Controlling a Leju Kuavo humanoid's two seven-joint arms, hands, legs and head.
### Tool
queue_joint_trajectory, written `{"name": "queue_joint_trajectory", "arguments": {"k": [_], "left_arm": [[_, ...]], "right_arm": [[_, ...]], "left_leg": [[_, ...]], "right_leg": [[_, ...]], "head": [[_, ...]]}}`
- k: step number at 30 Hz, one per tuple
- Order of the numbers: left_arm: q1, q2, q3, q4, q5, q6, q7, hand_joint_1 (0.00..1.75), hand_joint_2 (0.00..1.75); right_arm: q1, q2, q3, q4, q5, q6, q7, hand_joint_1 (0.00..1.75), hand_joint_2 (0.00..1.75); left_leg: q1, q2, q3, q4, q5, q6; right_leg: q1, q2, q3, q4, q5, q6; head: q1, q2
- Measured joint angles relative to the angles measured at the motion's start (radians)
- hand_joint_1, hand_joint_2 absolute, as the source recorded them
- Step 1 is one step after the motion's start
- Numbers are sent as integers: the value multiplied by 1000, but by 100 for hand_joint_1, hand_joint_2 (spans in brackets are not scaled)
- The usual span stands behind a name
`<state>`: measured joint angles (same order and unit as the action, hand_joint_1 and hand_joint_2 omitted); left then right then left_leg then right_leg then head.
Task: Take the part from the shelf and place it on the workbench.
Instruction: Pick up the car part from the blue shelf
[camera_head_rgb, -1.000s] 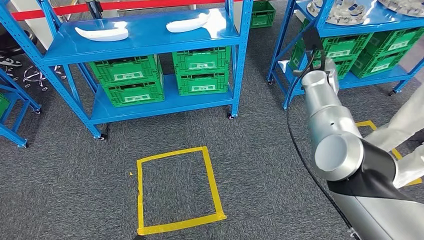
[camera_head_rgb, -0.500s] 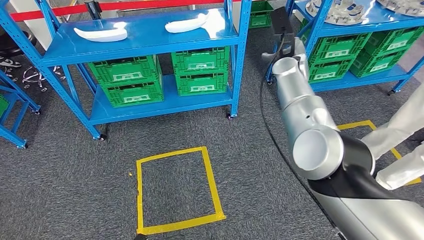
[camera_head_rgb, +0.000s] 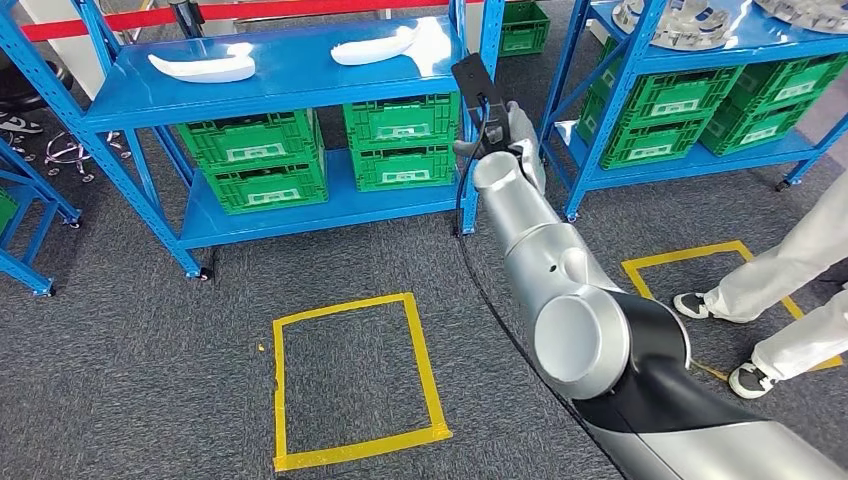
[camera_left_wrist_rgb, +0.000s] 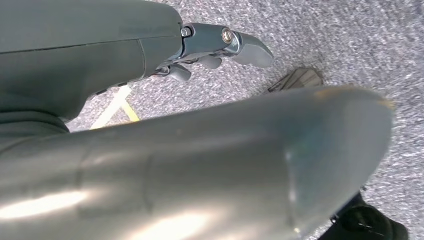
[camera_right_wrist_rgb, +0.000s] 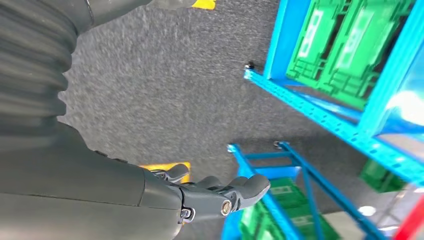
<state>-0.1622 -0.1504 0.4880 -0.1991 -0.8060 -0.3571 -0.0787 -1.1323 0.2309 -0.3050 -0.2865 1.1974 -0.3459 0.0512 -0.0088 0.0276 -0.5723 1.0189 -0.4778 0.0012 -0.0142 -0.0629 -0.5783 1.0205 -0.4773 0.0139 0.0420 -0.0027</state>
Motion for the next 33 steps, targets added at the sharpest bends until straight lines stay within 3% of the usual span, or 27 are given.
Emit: {"name": "queue_joint_trajectory", "arguments": {"k": [9, 19, 24, 26, 28, 31, 32, 33], "left_arm": [[4, -2, 23, 0, 25, 0, 14, 0, 0], [17, -2, 56, 2, 46, 0, 3, 0, 0], [21, -1, 58, 2, 45, 0, -2, 0, 0], [21, 0, 59, 1, 45, 0, -2, 0, 0], [21, -1, 59, 1, 45, 0, -3, 0, 0], [21, -2, 59, 1, 44, 0, -5, 0, 0], [23, -2, 59, 1, 44, 0, -5, 0, 0], [24, -3, 59, 1, 43, 0, -5, 0, 0]], "right_arm": [[-1, 83, 85, 0, 69, 19, 26, 0, 175], [-6, 120, 138, 0, 81, 32, 40, 0, 175], [-6, 127, 146, 0, 81, 32, 46, 0, 175], [-6, 129, 148, 0, 81, 32, 47, 0, 175], [-10, 129, 150, 0, 81, 33, 49, 0, 175], [-10, 125, 152, 0, 80, 35, 54, 0, 175], [-7, 124, 152, 0, 80, 37, 55, 0, 175], [-3, 122, 152, 0, 79, 38, 56, 0, 175]], "left_leg": [[1, 0, 0, 0, 0, 0], [-4, 0, -3, 4, -2, 3], [-6, -3, -10, 6, -5, 12], [-2, -10, -5, -2, -9, 24], [2, -18, 7, -9, -15, 38], [3, -29, 16, -10, -23, 43], [3, -34, 22, -10, -27, 41], [3, -39, 30, -9, -32, 37]], "right_leg": [[0, 0, 0, 0, 0, 0], [-3, -1, -1, -2, 1, 2], [-6, -5, 1, 2, 8, 10], [-8, 1, -5, 20, 11, 16], [-10, 27, -44, 82, -12, 17], [-10, 58, -159, 260, -75, 18], [-10, 60, -187, 292, -74, 18], [-10, 61, -197, 286, -54, 17]], "head": [[0, 0], [0, 0], [0, 0], [1, 0], [2, 0], [3, 0], [3, 0], [4, 0]]}}
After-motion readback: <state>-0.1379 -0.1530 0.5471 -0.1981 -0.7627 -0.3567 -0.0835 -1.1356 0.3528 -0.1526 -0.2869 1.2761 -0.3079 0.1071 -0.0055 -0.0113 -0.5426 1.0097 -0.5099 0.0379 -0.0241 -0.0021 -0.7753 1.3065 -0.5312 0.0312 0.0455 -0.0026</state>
